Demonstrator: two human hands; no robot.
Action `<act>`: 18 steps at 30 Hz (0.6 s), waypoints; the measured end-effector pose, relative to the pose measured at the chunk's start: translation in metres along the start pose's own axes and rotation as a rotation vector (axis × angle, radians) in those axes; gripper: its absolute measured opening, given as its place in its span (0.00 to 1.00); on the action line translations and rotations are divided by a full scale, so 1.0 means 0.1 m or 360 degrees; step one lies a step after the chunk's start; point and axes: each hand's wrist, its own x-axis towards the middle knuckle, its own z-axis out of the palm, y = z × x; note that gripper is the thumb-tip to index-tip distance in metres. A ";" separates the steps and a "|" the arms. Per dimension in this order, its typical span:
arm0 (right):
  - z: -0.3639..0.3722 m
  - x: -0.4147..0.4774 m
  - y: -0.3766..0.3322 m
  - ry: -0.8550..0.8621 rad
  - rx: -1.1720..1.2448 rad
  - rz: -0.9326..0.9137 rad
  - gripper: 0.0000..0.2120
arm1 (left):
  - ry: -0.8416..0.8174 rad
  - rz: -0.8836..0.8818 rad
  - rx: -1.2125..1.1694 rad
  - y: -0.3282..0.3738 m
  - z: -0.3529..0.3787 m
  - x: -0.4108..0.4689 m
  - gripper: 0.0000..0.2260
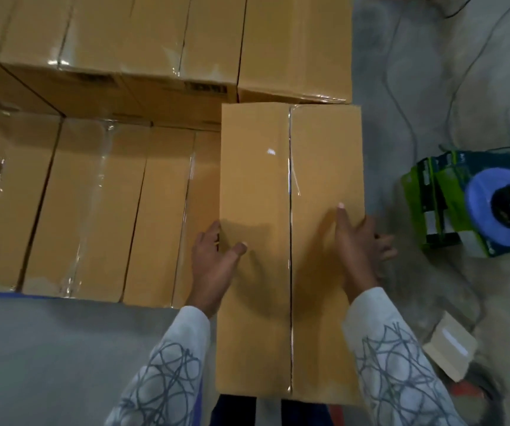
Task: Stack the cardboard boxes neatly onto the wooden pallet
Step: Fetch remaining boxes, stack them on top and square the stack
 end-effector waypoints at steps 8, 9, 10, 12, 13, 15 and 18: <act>0.39 0.82 0.46 -0.0253 0.0166 0.0002 0.63 | -0.0167 -0.0211 0.0010 -0.14 0.15 0.43 0.27; 0.44 1.01 0.61 -0.0288 0.0170 0.0007 0.62 | -0.0168 -0.0233 -0.0002 -0.15 0.14 0.48 0.28; 0.45 1.13 0.70 -0.0321 0.0199 0.0005 0.60 | -0.0165 -0.0259 -0.0041 -0.14 0.13 0.51 0.28; 0.30 0.94 0.54 -0.0390 0.0258 -0.0054 0.56 | -0.0148 -0.0259 -0.0078 -0.10 0.12 0.57 0.28; 0.23 0.81 0.45 -0.0422 0.0293 -0.0080 0.51 | -0.0141 -0.0253 -0.0083 -0.07 0.13 0.59 0.28; 0.10 0.58 0.23 -0.0463 0.0353 -0.0126 0.42 | -0.0134 -0.0249 -0.0087 0.00 0.21 0.59 0.28; 0.10 0.61 0.21 -0.0451 0.0367 -0.0177 0.41 | -0.0070 -0.0183 -0.0036 0.10 0.31 0.54 0.29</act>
